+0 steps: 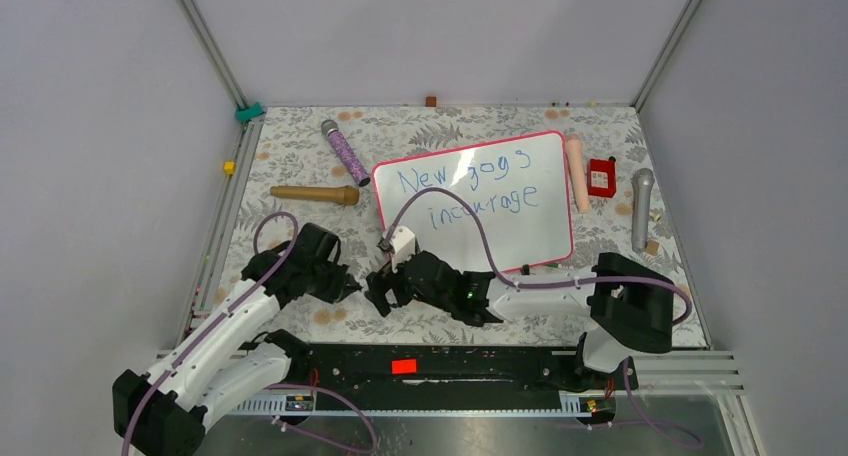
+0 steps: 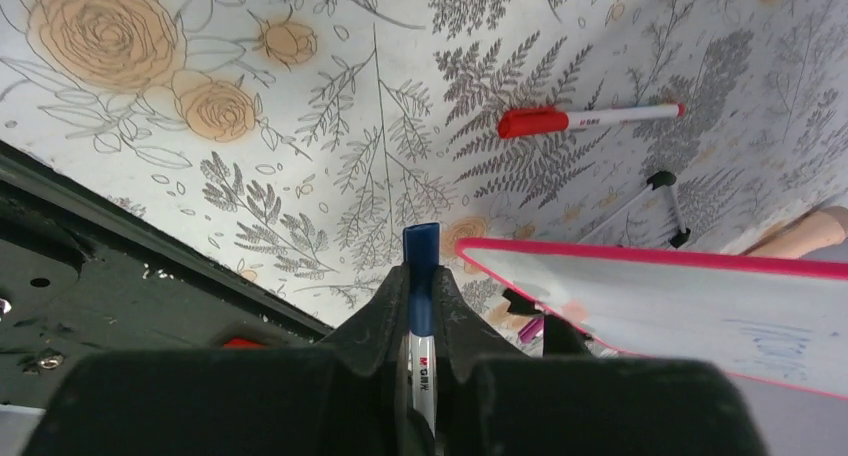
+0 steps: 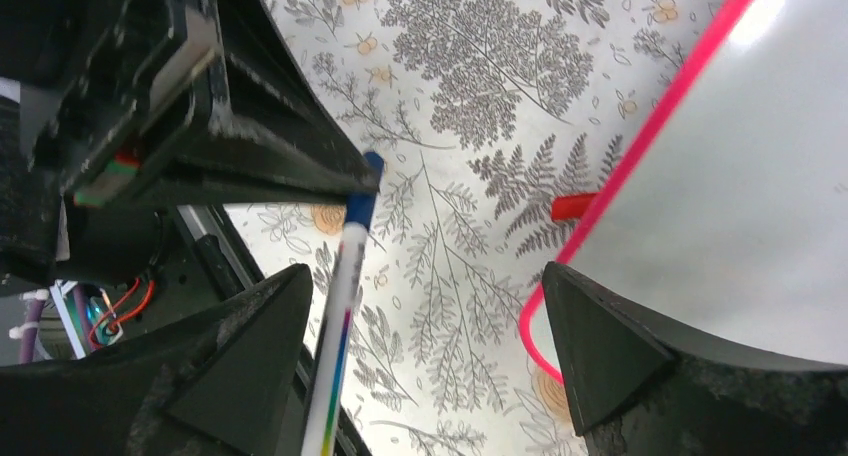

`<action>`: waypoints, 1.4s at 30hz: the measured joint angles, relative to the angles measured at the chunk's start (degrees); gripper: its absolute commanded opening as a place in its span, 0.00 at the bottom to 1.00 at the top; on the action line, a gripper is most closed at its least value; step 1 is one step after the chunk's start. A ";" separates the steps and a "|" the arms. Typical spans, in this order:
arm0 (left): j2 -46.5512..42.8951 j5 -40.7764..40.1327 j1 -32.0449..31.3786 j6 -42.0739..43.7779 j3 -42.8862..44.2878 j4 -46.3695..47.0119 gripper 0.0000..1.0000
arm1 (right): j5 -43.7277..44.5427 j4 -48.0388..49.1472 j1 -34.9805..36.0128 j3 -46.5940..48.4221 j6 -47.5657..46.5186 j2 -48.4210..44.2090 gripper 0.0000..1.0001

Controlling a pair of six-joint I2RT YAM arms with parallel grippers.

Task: Write a sentence on the whiteboard
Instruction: Put down the whiteboard marker at the center of the board, then adjust the whiteboard at the center of the board.

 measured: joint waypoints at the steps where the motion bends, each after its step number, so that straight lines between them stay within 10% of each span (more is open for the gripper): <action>1: 0.17 -0.15 0.20 0.90 0.07 0.02 0.00 | 0.17 0.04 -0.02 -1.09 0.04 -0.83 0.93; 14: 21.16 -18.18 7.45 29.00 12.28 1.86 0.00 | 0.31 -3.45 -0.07 -11.50 -1.14 -26.88 0.91; 18: 23.52 -21.86 7.54 35.89 11.43 7.50 0.27 | 1.07 -9.22 -0.07 -13.49 -1.79 -32.92 0.91; 24: 25.40 -25.20 7.54 42.58 11.15 14.03 0.98 | 6.12 -25.51 -3.76 -13.64 -2.64 -42.47 0.91; 34: 14.80 -26.05 6.88 52.89 6.38 23.56 0.98 | 14.86 -42.21 -29.05 -18.12 -2.43 -67.17 0.89; 42: 5.25 -33.05 5.97 65.22 -3.48 40.39 0.99 | 17.46 -23.21 -44.92 -34.25 -12.35 -64.50 0.82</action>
